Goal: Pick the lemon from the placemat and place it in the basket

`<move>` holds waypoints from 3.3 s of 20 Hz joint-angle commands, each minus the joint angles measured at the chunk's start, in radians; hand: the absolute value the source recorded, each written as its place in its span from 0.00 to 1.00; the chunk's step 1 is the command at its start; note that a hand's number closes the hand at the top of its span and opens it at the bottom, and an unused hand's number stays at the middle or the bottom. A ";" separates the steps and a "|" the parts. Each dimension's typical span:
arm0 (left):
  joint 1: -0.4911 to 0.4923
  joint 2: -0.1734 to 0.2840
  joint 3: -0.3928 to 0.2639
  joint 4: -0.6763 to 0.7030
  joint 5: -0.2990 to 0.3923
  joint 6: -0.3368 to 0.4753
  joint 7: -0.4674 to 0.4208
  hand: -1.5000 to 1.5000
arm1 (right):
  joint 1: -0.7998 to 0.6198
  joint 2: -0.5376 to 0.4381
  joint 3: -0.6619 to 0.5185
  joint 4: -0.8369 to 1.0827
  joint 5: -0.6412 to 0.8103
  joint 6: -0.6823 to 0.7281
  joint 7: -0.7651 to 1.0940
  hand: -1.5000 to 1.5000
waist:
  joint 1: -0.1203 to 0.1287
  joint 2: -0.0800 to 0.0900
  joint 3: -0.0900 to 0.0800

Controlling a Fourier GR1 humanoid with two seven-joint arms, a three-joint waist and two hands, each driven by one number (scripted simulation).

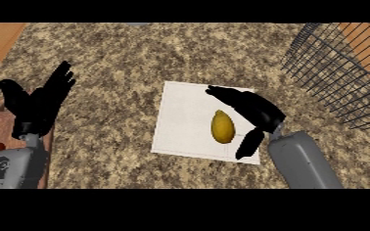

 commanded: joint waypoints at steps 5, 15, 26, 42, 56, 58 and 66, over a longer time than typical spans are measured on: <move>0.088 -0.023 -0.002 -0.090 -0.032 -0.006 -0.006 0.50 | 0.091 -0.033 0.011 -0.058 0.090 -0.022 -0.030 0.00 | 0.000 -0.001 0.000; 0.016 -0.057 -0.012 -0.067 -0.058 0.023 0.042 0.50 | -0.028 0.053 0.073 0.196 0.258 -0.165 -0.108 1.00 | 0.002 0.000 0.000; 0.013 -0.033 0.010 -0.040 -0.044 -0.020 0.013 0.50 | -0.055 0.160 -0.097 0.180 0.216 -0.321 0.479 1.00 | 0.015 0.002 -0.001; -0.046 -0.062 -0.031 0.009 -0.056 -0.037 -0.001 0.50 | -0.491 0.163 0.199 0.210 0.117 -1.138 1.116 1.00 | 0.088 0.006 -0.002; 0.027 -0.054 0.003 -0.001 -0.070 -0.007 -0.027 0.50 | -0.867 0.162 0.103 0.344 0.392 -0.951 1.526 1.00 | 0.009 -0.007 -0.001; -0.012 -0.051 -0.004 -0.023 -0.064 -0.008 0.028 0.50 | -0.947 0.140 0.023 0.422 0.390 -0.954 1.472 1.00 | 0.017 -0.002 -0.001; 0.020 -0.031 0.021 -0.021 -0.053 -0.026 0.001 0.50 | -0.998 0.071 -0.093 0.483 0.483 -0.935 1.452 1.00 | 0.003 -0.003 -0.001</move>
